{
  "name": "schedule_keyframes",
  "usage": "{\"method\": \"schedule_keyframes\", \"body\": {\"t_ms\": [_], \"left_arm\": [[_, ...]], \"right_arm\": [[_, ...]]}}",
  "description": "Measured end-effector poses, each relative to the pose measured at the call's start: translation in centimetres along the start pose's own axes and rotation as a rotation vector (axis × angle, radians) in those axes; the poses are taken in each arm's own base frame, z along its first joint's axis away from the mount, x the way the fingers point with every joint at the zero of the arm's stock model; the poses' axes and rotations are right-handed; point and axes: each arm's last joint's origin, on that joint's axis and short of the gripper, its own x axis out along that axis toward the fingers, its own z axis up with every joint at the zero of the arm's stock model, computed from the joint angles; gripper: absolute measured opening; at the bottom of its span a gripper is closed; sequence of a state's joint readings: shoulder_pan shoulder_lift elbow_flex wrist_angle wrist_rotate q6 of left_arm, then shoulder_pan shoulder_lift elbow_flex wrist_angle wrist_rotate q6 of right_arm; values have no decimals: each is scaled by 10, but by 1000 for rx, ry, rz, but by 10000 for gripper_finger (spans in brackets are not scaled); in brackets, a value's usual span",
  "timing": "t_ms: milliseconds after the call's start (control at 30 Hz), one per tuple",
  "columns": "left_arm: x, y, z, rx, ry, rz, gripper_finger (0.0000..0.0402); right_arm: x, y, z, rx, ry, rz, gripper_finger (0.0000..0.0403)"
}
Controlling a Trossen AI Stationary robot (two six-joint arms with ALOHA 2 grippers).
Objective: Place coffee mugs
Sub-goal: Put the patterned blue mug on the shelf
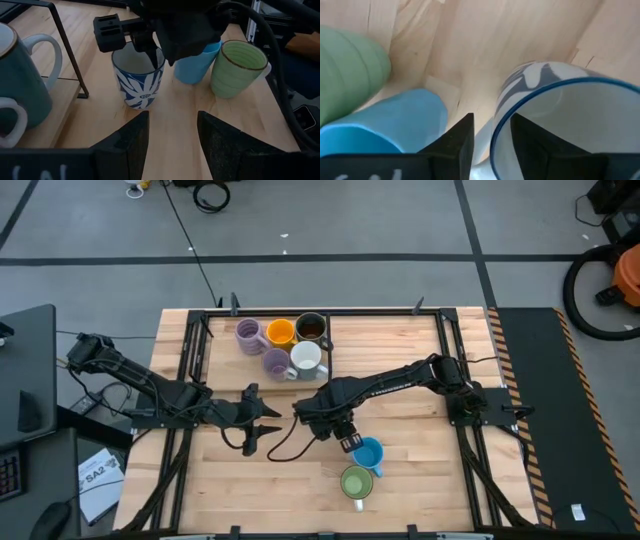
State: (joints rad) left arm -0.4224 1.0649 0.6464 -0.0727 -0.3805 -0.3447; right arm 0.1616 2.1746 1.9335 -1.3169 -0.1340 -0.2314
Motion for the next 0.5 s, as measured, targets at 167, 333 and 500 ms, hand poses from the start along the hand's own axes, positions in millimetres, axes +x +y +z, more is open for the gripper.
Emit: {"method": "schedule_keyframes", "body": {"t_ms": [167,333,500], "left_arm": [[0,0,0,0,0,0,174],[0,0,0,0,0,0,174],[0,0,0,0,0,0,174]], "right_arm": [[0,0,1,2,-10,-3,149],[0,0,1,2,-10,-3,149],[-1,0,0,1,-2,-1,150]]}}
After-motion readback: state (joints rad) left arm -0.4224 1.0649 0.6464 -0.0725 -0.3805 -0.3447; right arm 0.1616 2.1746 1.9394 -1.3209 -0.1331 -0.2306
